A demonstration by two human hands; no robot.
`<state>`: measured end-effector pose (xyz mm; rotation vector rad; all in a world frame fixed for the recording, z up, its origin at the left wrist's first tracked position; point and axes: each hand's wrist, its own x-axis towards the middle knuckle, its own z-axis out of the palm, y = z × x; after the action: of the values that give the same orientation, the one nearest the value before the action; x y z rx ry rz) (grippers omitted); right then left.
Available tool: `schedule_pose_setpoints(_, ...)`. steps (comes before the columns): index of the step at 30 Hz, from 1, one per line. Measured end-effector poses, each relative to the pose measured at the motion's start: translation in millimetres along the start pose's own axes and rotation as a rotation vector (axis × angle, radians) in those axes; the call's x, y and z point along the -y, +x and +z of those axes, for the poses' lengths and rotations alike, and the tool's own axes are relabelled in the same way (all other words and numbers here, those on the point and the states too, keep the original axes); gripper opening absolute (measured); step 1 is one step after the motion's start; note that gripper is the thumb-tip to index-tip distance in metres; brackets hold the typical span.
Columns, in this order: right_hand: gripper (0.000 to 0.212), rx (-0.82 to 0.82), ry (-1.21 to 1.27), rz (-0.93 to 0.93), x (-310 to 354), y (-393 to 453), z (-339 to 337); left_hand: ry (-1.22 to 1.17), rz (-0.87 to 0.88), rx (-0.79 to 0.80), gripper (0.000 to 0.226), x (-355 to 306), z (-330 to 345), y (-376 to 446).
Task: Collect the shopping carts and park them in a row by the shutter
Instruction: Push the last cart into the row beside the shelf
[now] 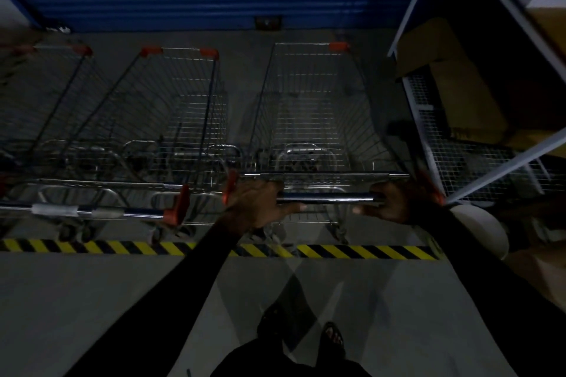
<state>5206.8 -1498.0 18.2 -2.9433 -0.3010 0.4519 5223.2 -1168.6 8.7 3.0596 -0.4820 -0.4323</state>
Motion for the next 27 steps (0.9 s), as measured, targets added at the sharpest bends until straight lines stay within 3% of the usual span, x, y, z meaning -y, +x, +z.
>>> schedule_pose_setpoints(4,0.015,0.045,0.130,-0.081,5.1,4.2,-10.5,-0.034,0.010,-0.027,0.082,-7.7,-4.1,6.4)
schedule_pose_setpoints(5,0.015,0.064,0.155,-0.099,4.6,7.0,-8.6,-0.045,0.019,-0.038,0.082,-11.3,-5.1,8.0)
schedule_pose_setpoints(10,0.078,-0.007,0.157,-0.023,-25.2,33.1,26.8,-0.043,0.082,-0.094,0.070,-30.7,-8.7,11.4)
schedule_pose_setpoints(15,0.097,-0.027,0.054,-0.003,-5.3,16.1,17.4,0.007,0.055,-0.081,0.069,-43.6,-8.9,7.2)
schedule_pose_setpoints(18,0.124,0.069,0.169,0.067,-5.4,16.0,18.5,-0.046,0.122,-0.065,0.055,-53.1,-3.7,7.6)
schedule_pose_setpoints(22,0.117,-0.114,0.022,-0.005,-2.7,12.9,28.7,-0.122,0.145,-0.124,0.055,-51.2,15.5,9.0)
schedule_pose_setpoints(27,0.102,-0.211,-0.005,-0.045,24.2,-3.8,38.4,-0.132,0.130,-0.214,0.065,-28.1,31.3,-2.0)
